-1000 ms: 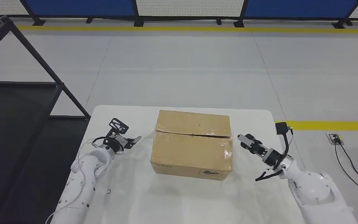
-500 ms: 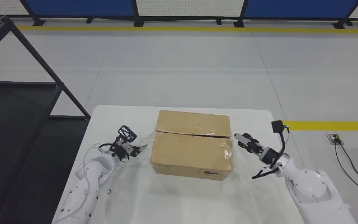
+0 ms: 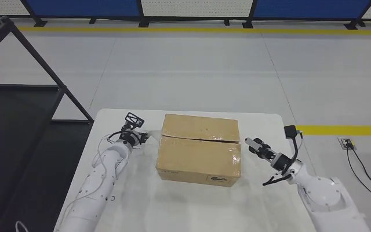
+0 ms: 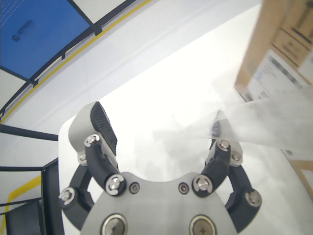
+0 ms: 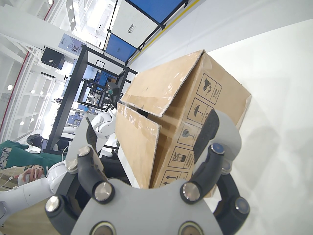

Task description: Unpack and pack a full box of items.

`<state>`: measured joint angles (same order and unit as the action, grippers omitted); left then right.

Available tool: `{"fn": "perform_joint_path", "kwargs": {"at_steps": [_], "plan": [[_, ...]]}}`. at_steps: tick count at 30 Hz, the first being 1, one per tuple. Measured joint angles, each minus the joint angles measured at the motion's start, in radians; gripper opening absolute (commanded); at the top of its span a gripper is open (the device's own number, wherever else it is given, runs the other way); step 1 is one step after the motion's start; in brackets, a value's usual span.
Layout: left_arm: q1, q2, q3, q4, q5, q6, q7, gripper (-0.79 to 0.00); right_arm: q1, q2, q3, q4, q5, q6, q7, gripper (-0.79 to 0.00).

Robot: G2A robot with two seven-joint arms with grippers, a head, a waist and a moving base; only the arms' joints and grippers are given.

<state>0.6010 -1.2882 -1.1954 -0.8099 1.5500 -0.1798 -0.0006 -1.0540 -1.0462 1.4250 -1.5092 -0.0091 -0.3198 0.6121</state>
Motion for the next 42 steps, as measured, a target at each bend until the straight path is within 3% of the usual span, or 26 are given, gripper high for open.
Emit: {"fn": "perform_joint_path", "kwargs": {"at_steps": [10, 19, 27, 35, 38, 42], "plan": [[-0.047, -0.006, -0.078, 0.104, -0.126, 0.185, 0.116, 0.0, 0.045, 0.002, 0.013, 0.048, 0.019, 0.025, 0.028, 0.0], [-0.032, 0.025, -0.193, 0.126, -0.206, 0.201, 0.156, 0.0, 0.126, -0.005, -0.038, 0.079, 0.01, 0.03, 0.05, 0.0], [0.022, 0.057, -0.309, 0.116, -0.294, 0.206, 0.191, 0.0, 0.131, -0.009, -0.057, 0.071, -0.001, 0.035, 0.036, 0.0], [0.108, 0.071, -0.365, 0.058, -0.372, 0.161, 0.204, 0.0, 0.112, -0.009, -0.065, 0.044, -0.013, 0.033, 0.028, 0.0], [0.155, 0.075, -0.331, 0.0, -0.326, 0.051, 0.223, 0.0, 0.104, -0.008, -0.063, 0.04, -0.016, 0.032, 0.027, 0.0], [0.223, 0.099, -0.262, -0.096, -0.105, -0.115, 0.204, 0.0, 0.089, -0.006, -0.054, 0.033, -0.016, 0.026, 0.027, 0.0]]}}
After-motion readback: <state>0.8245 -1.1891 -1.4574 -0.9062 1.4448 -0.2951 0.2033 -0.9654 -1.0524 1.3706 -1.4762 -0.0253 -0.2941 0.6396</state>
